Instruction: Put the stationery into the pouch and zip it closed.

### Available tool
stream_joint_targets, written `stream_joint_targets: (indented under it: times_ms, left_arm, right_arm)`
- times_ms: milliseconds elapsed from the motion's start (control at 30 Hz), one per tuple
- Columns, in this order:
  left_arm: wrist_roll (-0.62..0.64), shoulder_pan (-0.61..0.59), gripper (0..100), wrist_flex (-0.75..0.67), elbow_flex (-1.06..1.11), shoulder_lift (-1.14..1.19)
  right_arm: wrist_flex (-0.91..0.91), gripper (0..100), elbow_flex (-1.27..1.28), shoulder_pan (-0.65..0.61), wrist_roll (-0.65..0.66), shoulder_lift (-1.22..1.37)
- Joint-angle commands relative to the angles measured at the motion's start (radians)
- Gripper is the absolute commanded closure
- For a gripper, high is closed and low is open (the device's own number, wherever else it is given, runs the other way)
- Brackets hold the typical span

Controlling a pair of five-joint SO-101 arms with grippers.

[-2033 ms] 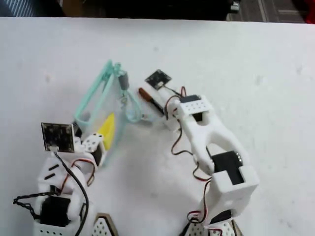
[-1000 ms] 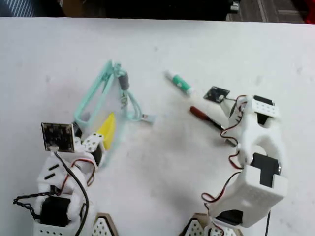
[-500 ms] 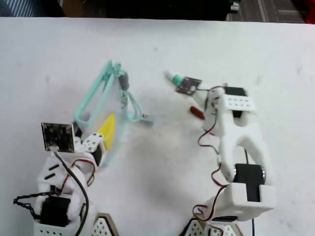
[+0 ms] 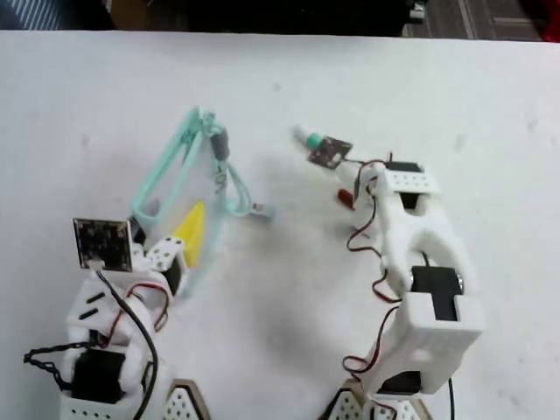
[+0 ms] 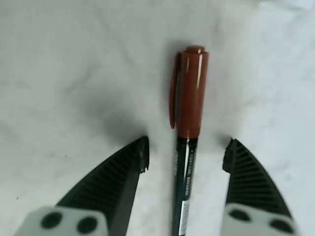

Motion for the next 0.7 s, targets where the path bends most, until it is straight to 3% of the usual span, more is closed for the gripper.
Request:
stream_joint_targets:
  times_ms: [0,133,300,467,667]
  left_arm:
    - [-0.006,0.012,76,-0.023,-0.011,0.008]
    - [-0.006,0.012,76,-0.023,-0.011,0.008]
    - [-0.006,0.012,76,-0.023,-0.011,0.008]
    - [-0.006,0.012,76,-0.023,-0.009,0.008]
    - [-0.005,0.012,76,-0.023,-0.011,0.008]
  right_arm:
    - [-0.033,76.5,-0.034,0.001,-0.015,0.001]
    - [-0.031,79.2,-0.034,0.001,-0.011,0.001]
    - [-0.035,98.8,-0.034,0.001,-0.011,0.005]
    - [-0.007,98.4,-0.041,0.001,-0.015,-0.012]
    - [0.171,98.2,-0.140,0.016,-0.018,-0.205]
